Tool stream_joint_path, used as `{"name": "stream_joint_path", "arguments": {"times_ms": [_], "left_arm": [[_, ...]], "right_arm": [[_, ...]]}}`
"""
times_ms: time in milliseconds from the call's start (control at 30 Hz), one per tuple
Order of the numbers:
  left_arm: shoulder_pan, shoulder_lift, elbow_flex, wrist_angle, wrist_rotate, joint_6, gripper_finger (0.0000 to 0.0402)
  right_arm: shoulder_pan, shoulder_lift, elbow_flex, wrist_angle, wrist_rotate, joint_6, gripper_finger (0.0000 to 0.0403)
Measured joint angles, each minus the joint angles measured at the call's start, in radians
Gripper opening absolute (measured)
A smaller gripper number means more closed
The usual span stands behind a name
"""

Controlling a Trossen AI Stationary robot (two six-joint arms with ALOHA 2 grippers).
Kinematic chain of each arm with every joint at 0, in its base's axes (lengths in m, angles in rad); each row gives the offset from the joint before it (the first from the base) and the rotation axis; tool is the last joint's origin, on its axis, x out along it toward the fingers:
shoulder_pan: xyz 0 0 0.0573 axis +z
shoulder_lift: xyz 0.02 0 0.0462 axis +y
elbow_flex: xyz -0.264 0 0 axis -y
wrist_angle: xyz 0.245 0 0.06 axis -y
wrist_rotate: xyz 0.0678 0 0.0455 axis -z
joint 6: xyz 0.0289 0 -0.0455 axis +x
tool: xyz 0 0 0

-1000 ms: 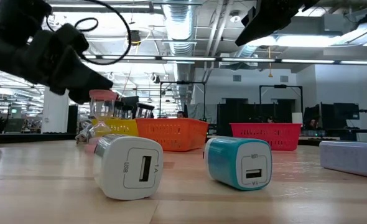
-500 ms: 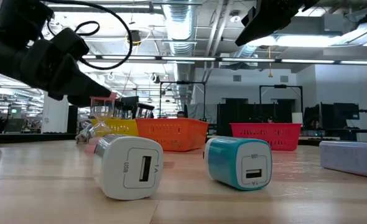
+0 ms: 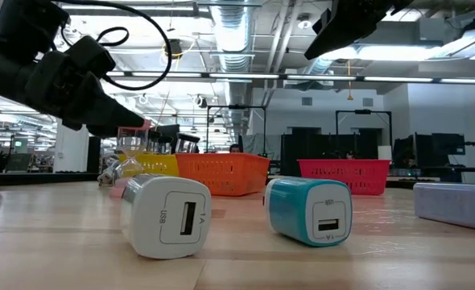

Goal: Pick & Place Office items
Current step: Put the pink sand timer into the yellow bin

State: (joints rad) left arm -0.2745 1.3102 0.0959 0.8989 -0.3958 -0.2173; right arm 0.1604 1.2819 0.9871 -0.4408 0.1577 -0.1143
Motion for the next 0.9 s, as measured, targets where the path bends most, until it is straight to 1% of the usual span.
{"name": "stream_joint_path", "arguments": {"times_ms": [133, 267, 333, 433, 500, 567, 700, 900], "left_arm": [[0.0, 0.0, 0.014, -0.004, -0.016, 0.0, 0.0204], [0.001, 0.0, 0.052, 0.0, -0.057, 0.035, 0.0202], [0.001, 0.0, 0.075, -0.001, -0.1, 0.071, 0.021], [0.001, 0.0, 0.11, 0.0, -0.191, 0.145, 0.0218], [0.006, 0.0, 0.133, -0.001, -0.257, 0.203, 0.0216], [0.023, 0.0, 0.155, 0.001, -0.297, 0.237, 0.0209], [0.084, 0.0, 0.181, 0.001, -0.308, 0.239, 0.0202], [0.168, 0.0, 0.186, -0.001, -0.288, 0.239, 0.0214]], "right_arm": [[0.0, 0.0, 0.0, 0.0, 0.0, 0.0, 0.0], [0.0, 0.0, 0.0, 0.0, 0.0, 0.0, 0.0], [0.0, 0.0, 0.0, 0.0, 0.0, 0.0, 0.0], [0.0, 0.0, 0.0, 0.0, 0.0, 0.0, 0.0], [0.0, 0.0, 0.0, 0.0, 0.0, 0.0, 0.0], [0.0, 0.0, 0.0, 0.0, 0.0, 0.0, 0.0], [0.0, 0.0, 0.0, 0.0, 0.0, 0.0, 0.0], [0.0, 0.0, 0.0, 0.0, 0.0, -0.001, 0.0]]}}
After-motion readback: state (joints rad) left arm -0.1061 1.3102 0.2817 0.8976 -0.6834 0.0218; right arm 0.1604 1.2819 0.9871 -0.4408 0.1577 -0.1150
